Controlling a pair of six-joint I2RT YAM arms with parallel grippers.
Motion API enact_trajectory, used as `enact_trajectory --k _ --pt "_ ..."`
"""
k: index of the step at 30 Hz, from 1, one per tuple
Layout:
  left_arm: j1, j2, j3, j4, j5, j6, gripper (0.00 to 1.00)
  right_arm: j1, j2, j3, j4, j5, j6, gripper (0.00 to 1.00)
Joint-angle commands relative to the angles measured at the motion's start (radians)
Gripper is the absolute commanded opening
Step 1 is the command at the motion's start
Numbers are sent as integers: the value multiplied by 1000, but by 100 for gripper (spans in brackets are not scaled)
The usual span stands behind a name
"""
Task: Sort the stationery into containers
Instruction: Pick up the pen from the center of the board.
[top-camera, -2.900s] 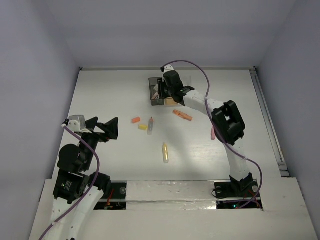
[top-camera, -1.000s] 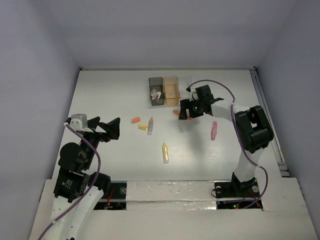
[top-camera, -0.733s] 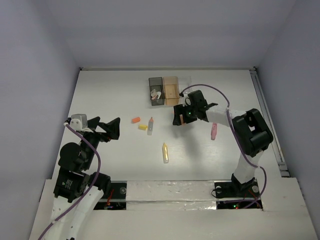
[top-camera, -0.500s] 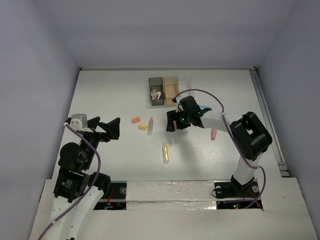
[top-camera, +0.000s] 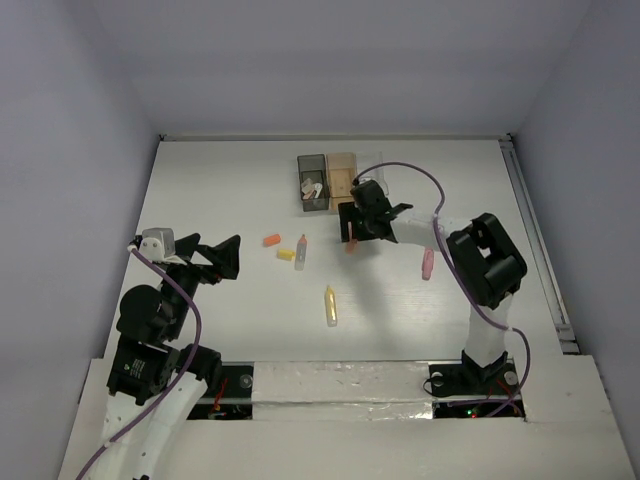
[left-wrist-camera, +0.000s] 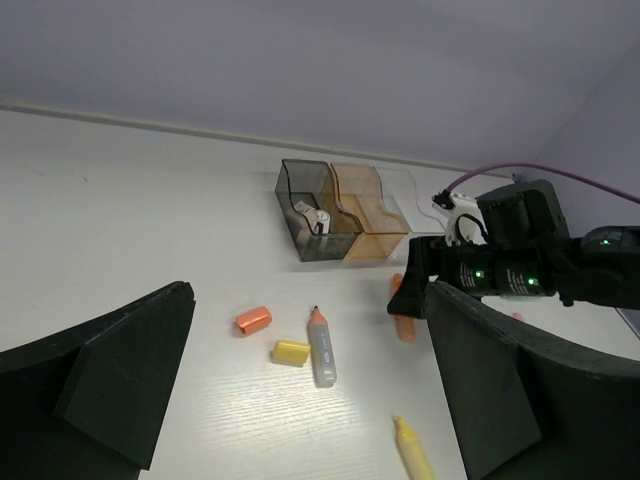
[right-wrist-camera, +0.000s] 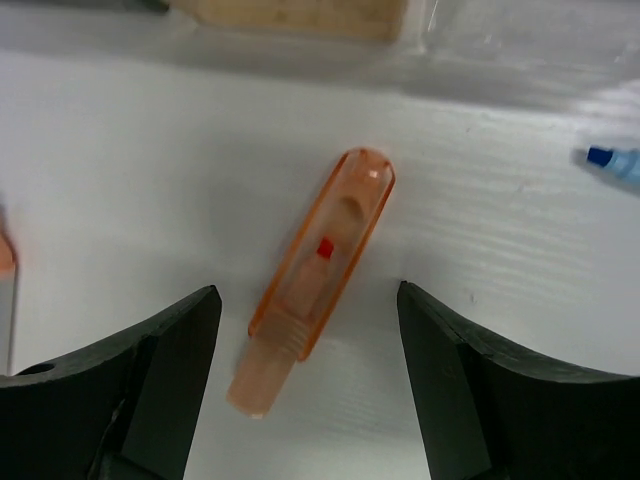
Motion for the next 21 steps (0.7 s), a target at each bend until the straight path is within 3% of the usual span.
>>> enact_trajectory --k 1,8,9,14,21 --pt "-5 2 3 58 9 -3 99 -2 59 75 -15 122 30 76" --pt "-5 19 -7 81 64 -6 99 -2 105 124 -27 164 40 66" --pt "-5 20 -9 83 72 -7 99 -2 109 129 -32 167 39 55" --pt "-5 22 -10 84 78 -9 99 17 141 162 -66 193 33 43" --pt "-5 69 -7 84 104 -79 99 17 115 132 -58 194 53 6"
